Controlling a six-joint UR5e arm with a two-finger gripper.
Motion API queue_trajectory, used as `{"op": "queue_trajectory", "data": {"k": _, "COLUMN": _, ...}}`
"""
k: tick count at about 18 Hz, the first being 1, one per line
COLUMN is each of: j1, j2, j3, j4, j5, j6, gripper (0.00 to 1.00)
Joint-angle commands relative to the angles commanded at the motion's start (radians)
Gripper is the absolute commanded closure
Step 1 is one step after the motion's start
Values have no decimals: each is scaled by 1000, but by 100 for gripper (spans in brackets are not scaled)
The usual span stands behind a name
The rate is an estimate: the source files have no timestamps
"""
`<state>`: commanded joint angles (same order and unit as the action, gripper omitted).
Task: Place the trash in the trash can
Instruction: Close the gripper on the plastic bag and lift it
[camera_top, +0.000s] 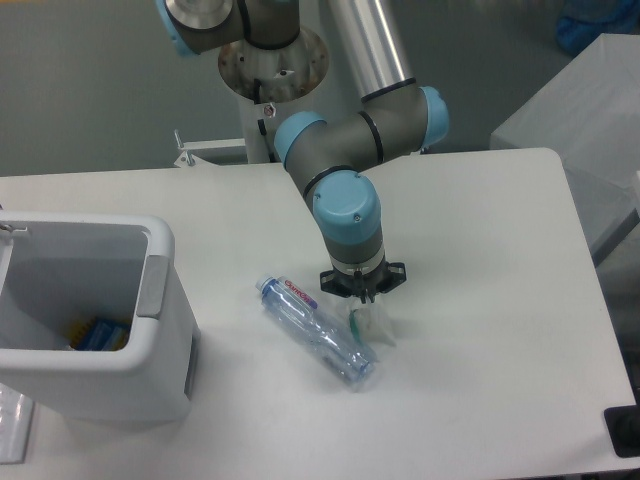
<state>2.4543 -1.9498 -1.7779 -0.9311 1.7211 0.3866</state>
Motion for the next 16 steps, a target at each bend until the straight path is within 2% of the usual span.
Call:
{"op": "queue_trajectory", "data": {"k": 4, "j1": 32, "j2": 58, "j3": 17, "j4": -14, "j5": -15, "j6": 58, "gripper": 99}}
{"op": "queue_trajectory", "data": {"k": 7, "j1": 69, "j2": 139, "j3": 35, "j4": -15, "j5": -28, "j6": 176, "gripper": 99}}
{"op": "queue_trajectory", "data": {"k": 9, "j1": 100, "j2": 158, "j3": 99, "j4": -26, "j5": -139, "j6": 176, "gripper": 99}}
{"op": "queue_trajectory", "data": {"k": 10, "j1": 118, "j2": 160, "j3": 133, "j4": -55, "j5": -196, "j6": 173, "gripper": 99}}
{"op": "queue_trajectory", "data": {"k": 12, "j1": 133, "j2": 179, "j3": 211, "j4": -115, "j5": -276, "j6": 143, "gripper": 99}}
{"op": "queue_trajectory", "data": {"k": 14, "j1": 129, "j2": 203, "j3": 262, "j4": -121, "j5": -357, "j6": 50, "gripper": 99}}
{"op": "queue_trajectory", "data": {"k": 16, "j1": 124, "j2": 248, "j3": 273, "j4": -111, "j5": -440, "j6": -97, "gripper": 99}}
